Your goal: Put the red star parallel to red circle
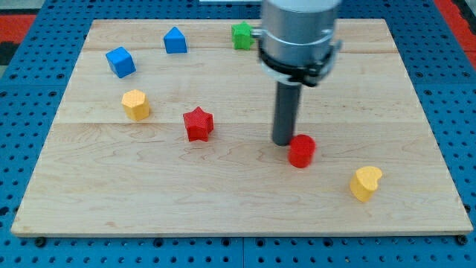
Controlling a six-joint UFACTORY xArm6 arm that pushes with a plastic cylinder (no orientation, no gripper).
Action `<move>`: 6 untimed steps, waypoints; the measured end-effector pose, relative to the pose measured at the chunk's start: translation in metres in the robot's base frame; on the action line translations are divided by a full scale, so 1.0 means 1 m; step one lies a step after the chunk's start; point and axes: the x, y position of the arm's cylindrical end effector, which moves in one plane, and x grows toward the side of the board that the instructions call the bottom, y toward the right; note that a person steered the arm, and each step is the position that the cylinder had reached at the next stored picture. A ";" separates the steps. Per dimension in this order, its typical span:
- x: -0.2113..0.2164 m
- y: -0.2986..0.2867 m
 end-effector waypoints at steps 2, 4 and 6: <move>-0.013 0.002; -0.074 -0.126; -0.041 -0.167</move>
